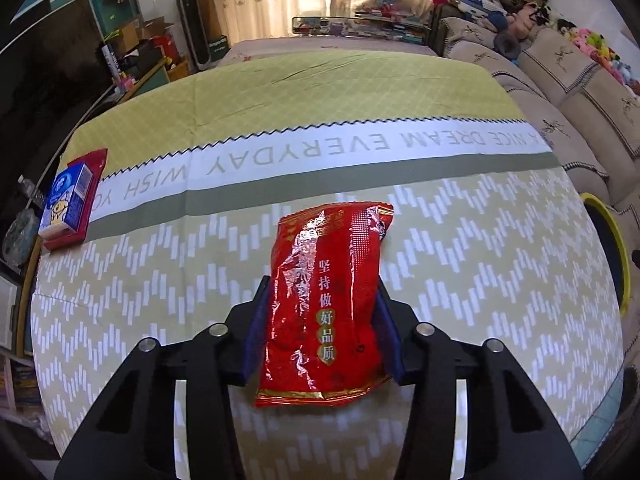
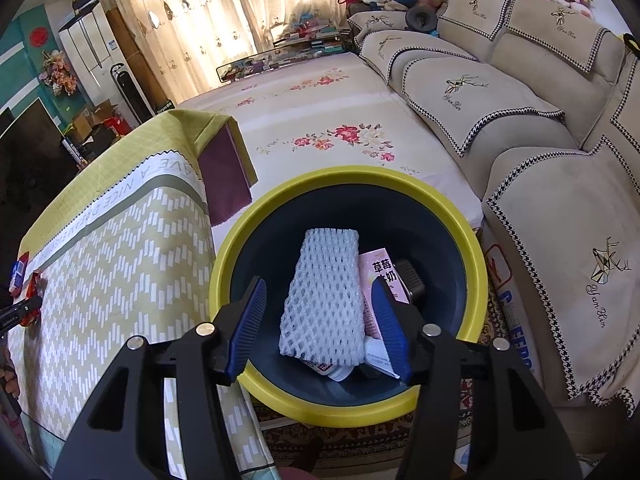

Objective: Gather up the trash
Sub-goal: 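Grasp the red snack bag with the left tool and drop it into the bin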

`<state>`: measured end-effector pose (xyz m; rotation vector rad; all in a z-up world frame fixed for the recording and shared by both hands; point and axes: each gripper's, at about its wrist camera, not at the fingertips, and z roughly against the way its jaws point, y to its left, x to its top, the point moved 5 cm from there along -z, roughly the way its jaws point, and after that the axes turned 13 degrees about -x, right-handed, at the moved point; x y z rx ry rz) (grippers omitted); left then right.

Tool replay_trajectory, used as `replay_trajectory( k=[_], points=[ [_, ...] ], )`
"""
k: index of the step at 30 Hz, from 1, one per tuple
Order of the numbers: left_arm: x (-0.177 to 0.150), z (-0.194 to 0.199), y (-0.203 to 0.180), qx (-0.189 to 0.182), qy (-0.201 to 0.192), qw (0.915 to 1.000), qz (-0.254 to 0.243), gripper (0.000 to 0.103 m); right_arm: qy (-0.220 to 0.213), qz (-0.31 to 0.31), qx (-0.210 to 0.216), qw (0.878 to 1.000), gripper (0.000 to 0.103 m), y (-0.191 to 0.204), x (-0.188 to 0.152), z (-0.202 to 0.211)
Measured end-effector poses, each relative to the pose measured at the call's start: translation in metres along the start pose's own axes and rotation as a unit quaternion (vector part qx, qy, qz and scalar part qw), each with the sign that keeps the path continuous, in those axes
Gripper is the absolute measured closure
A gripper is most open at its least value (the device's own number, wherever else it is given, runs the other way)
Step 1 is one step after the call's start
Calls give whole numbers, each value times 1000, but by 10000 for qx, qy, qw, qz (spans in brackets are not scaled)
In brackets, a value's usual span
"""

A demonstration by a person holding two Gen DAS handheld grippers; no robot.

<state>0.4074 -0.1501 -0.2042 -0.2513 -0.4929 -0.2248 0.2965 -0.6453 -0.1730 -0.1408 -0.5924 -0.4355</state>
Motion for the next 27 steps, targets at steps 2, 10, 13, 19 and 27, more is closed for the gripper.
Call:
replay_trajectory(
  k=[2,10,13,19,27],
  points=[
    [-1,6,-10,-58,-30,9999,-81,57,-25,-24,20,10000,51,-3,0,3],
    [12,40,-103,-541,-265,9942,-887,57,-186,-136,39,9997,51,-27,-3,20],
    [18,45,-154,-833,-271,9877,-1295,57,-246,-217,-13,9995,51,-42,-7,27],
    [22,31,-283,-1500,-116,9645,-2170,56,-336,-374,-232,9985,51,-83,-23,46],
    [17,-30,-412,-1871,318,9381,-2897,53,-386,-668,-537,9956,46,-134,-49,68]
  ],
)
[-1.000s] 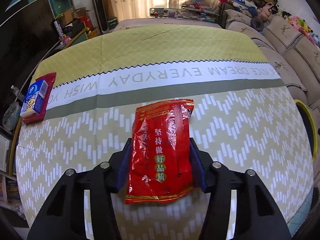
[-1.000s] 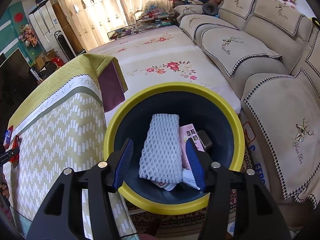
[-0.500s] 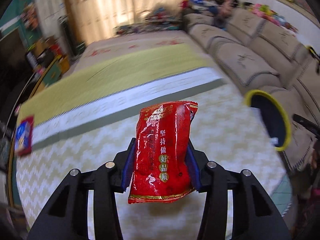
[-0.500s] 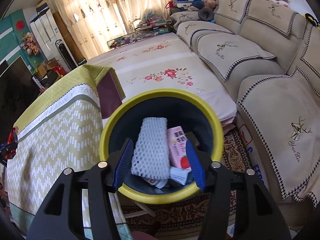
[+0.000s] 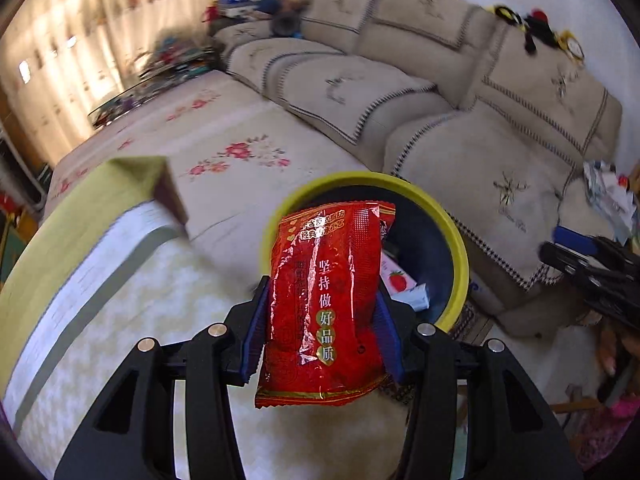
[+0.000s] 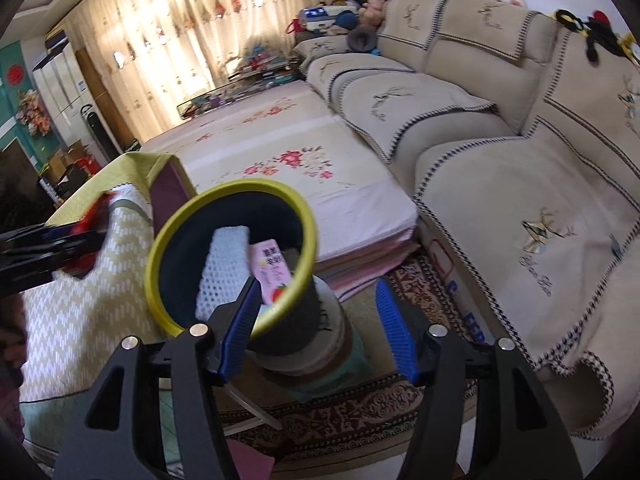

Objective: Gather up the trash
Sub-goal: 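Grasp the red snack bag with the left tool and drop it into the bin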

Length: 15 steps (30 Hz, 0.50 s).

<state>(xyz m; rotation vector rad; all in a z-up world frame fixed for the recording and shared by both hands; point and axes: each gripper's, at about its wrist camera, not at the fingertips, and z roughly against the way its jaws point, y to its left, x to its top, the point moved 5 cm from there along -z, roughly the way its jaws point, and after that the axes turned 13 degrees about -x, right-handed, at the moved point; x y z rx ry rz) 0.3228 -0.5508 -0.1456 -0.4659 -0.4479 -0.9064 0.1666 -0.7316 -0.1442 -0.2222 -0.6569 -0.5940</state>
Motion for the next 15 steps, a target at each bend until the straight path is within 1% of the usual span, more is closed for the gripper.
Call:
replay_trajectory(
  k=[3,4,5,6,7,8,10,11,13,15],
  points=[
    [10,-36,-7,-23,232,9997,-16,50,46,-87,-43,9999,44,-12,-8,-1],
    [15,-49,-8,29,305,9995,-8,46,94,-112,-26,9999,43,-16,-11,-2],
    [19,-59,-8,83,358,9993,-6,37,124,-120,-17,9999,43,-16,-13,-4],
    [19,-67,-6,108,397,9992,7,31,162,-122,-7,9998,43,-16,-14,-6],
    [21,-77,-6,129,458,9989,35,22,206,-120,8,9997,43,-16,-17,-9],
    [22,-83,-6,156,498,9986,47,17,256,-114,27,9996,42,-15,-19,-12],
    [21,-91,0,214,541,9983,72,15,329,-99,70,9994,42,-13,-22,-17],
    [20,-94,5,209,554,9982,99,11,348,-88,97,9993,41,-11,-23,-18],
    [20,-94,9,186,551,9981,187,9,368,-60,131,9992,39,-9,-26,-20],
    [17,-92,15,174,530,9981,268,8,380,-24,136,9992,39,-6,-27,-20]
  ],
)
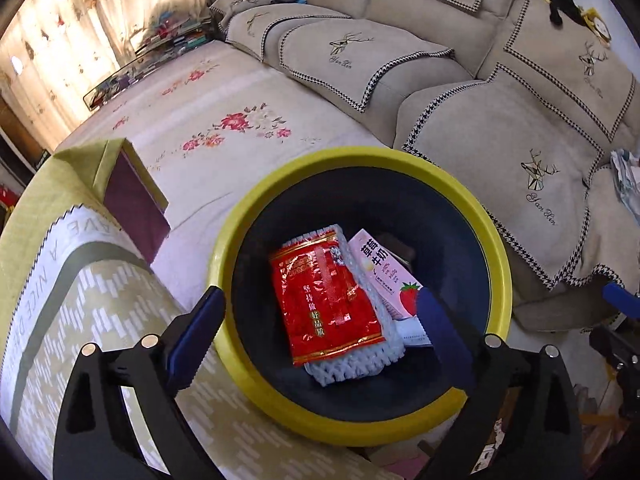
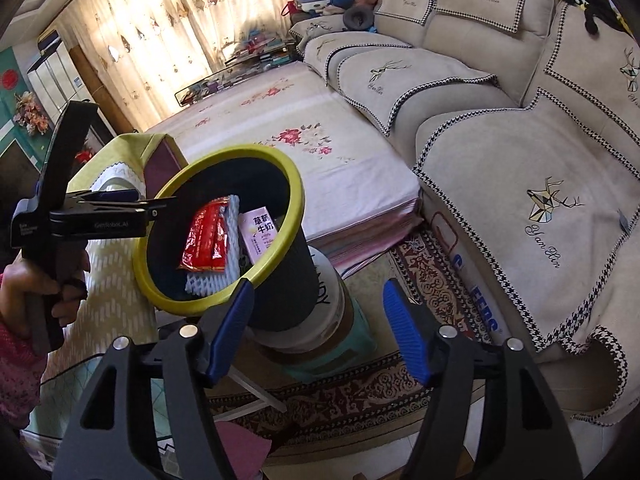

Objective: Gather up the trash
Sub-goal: 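Grasp the red snack bag with the left tool and drop it into the bin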

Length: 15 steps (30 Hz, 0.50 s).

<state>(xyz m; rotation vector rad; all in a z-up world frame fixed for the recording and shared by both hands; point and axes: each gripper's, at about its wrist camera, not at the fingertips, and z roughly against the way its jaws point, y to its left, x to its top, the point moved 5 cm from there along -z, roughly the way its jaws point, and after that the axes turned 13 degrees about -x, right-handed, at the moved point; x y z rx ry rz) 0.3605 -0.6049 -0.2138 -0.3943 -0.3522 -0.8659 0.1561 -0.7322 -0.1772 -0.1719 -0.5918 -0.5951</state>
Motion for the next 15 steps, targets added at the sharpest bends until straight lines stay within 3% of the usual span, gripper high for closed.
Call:
replay_trajectory(
  k=[3,8,12,15],
  points=[
    [-11,16,8,15,-138,9999,66,8,19,34,22,10000,35,3,-3,0],
    [-42,78,13,101,-745,9970,187,5,79,123,113,9998,32,12,-15,4],
    [-85,148,24,358,-1391,9890,357,5,51,297,260,9992,27,32,-24,17],
    [-129,202,40,773,-1810,9791,508,5,-147,574,353,9976,22,58,-29,35]
  ],
)
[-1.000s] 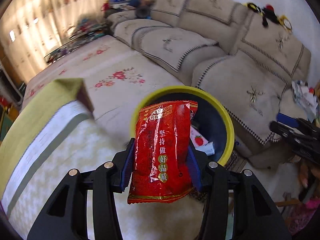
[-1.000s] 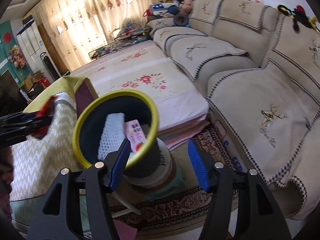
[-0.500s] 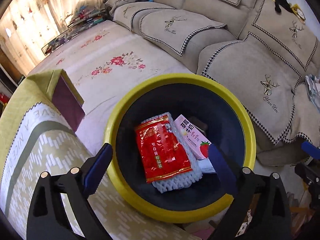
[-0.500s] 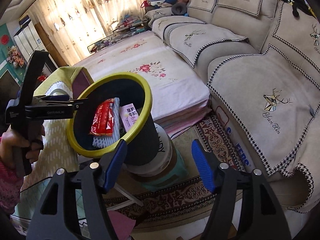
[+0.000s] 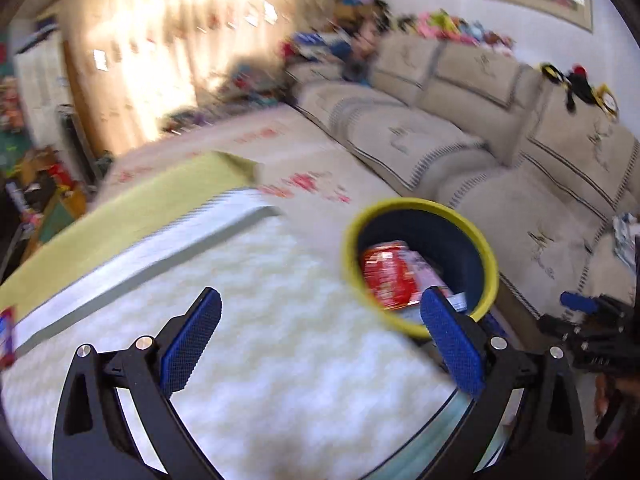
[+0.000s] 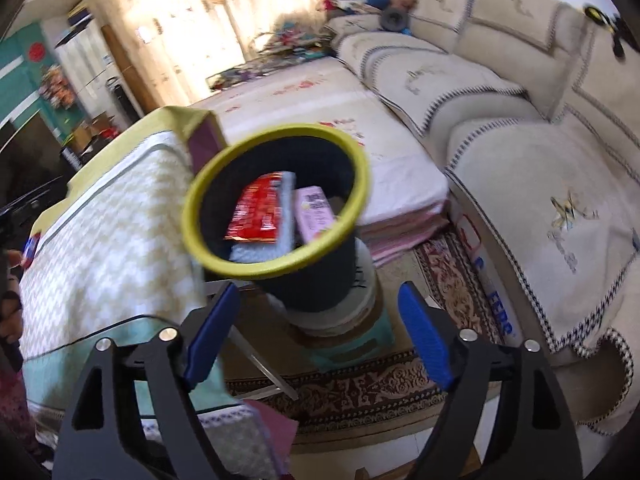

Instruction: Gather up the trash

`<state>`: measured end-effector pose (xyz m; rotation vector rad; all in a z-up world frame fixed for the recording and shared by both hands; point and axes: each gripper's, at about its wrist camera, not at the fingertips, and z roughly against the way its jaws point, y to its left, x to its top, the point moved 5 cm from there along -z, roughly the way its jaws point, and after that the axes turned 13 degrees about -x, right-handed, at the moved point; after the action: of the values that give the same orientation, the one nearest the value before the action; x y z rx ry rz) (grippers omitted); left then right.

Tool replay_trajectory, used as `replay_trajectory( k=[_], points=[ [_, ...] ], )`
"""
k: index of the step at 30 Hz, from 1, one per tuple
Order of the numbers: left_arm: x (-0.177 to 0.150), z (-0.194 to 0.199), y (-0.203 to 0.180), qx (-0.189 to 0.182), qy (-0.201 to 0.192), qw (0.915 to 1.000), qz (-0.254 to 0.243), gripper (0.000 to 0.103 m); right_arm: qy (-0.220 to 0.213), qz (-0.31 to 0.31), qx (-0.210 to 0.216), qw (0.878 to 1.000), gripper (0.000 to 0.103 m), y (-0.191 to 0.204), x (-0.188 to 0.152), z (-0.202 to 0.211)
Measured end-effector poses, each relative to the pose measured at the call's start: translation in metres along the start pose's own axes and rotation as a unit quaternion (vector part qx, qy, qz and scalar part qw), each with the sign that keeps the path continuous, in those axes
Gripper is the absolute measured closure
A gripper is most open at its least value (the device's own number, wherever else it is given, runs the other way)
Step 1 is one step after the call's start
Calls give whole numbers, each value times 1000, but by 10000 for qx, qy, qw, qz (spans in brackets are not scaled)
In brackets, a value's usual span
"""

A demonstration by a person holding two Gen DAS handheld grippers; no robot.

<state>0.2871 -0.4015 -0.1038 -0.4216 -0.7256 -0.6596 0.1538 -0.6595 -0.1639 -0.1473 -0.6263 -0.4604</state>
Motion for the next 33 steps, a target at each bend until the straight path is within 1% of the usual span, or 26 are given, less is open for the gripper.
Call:
replay_trajectory(
  k=[3,4,7,9,13,16,19,21,25,28,31,33],
  points=[
    [-29,59,31,481,-323,9981,216,5,-236,328,157,9991,16,32,0,20],
    [-42,86,45,694,-446,9960,336,5,-365,473,273,9978,12,50,-1,30],
    [-72,137,74,1089,-635,9898,670,5,-605,716,541,9941,9,86,-1,52],
    [-95,172,92,1260,-764,9845,955,5,-723,895,703,9909,7,113,-4,66],
    [-131,220,112,1606,-800,9761,1225,5,-968,1179,853,9846,7,152,-9,94],
    [-151,252,118,1719,-1033,9693,1420,5,-1253,1395,918,9780,7,178,-19,122],
    [-161,277,114,1801,-1247,9651,1433,5,-1564,1440,829,9736,7,187,-25,147],
    [-166,287,107,1808,-1323,9642,1418,5,-1824,1392,732,9706,7,187,-28,166],
    [-172,302,89,1824,-1452,9623,1402,5,-2054,1282,714,9676,7,182,-35,189],
    [-180,316,77,1813,-1576,9604,1414,5,-2105,1198,579,9685,7,173,-39,195],
    [-183,327,68,1946,-1641,9572,1373,5,-2059,1090,680,9701,7,164,-45,198],
    [-186,332,65,1959,-1692,9553,1429,5,-2066,1006,677,9709,7,158,-48,199]
  ],
)
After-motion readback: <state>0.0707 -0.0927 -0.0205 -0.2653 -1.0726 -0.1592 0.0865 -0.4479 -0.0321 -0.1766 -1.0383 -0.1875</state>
